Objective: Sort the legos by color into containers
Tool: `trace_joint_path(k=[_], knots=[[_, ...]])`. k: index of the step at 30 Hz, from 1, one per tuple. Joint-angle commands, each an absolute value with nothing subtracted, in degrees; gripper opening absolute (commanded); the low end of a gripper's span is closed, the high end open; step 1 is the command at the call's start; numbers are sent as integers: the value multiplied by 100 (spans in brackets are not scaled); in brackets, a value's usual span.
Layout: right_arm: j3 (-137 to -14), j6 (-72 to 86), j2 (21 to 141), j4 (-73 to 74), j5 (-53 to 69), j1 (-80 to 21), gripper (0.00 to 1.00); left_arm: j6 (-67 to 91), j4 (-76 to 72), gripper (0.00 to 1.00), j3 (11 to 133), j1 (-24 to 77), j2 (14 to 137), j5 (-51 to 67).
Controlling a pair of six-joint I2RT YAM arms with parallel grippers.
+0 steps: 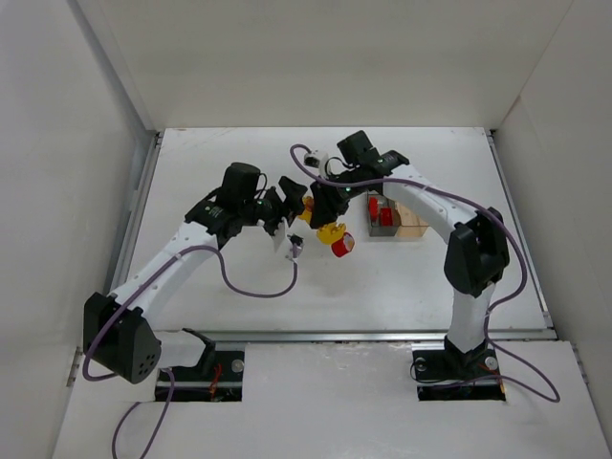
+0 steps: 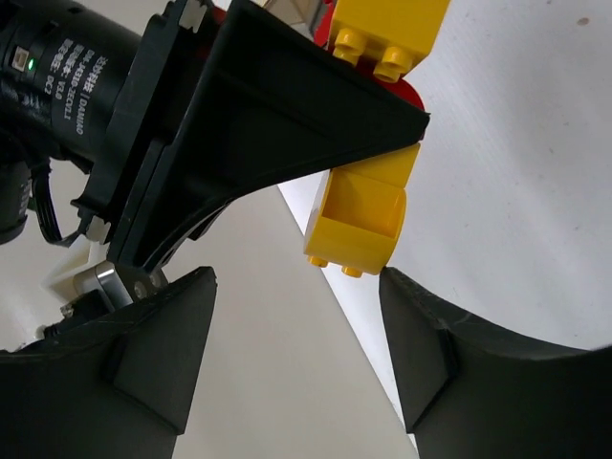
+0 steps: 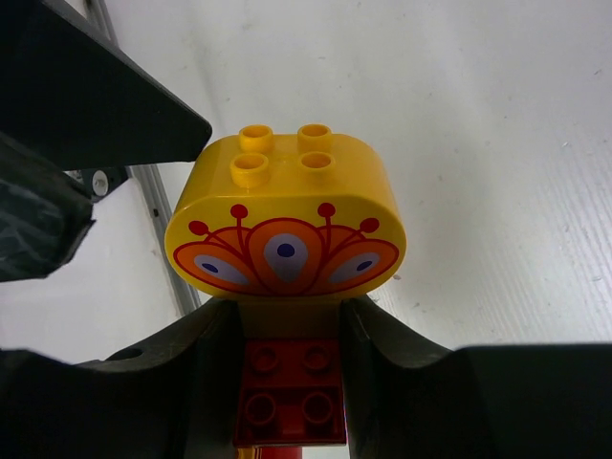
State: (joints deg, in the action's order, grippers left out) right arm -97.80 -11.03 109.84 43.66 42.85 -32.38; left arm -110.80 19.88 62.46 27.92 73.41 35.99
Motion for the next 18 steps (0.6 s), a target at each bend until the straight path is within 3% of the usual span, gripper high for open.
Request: trace_joint_path(k=[1, 4, 18], knots=[[-9994, -1072, 10951, 4438, 4579, -3349, 0, -12655, 2099, 65, 6231, 2874, 7207, 3691], [-9932, -923, 10951, 4236, 4798, -3349, 0, -12954, 2232, 57, 6179, 2927, 7207, 3516], [-9984, -809, 11065, 4157, 4685, -3401, 0, -13192, 2881, 58, 6231, 3138, 7374, 2927]])
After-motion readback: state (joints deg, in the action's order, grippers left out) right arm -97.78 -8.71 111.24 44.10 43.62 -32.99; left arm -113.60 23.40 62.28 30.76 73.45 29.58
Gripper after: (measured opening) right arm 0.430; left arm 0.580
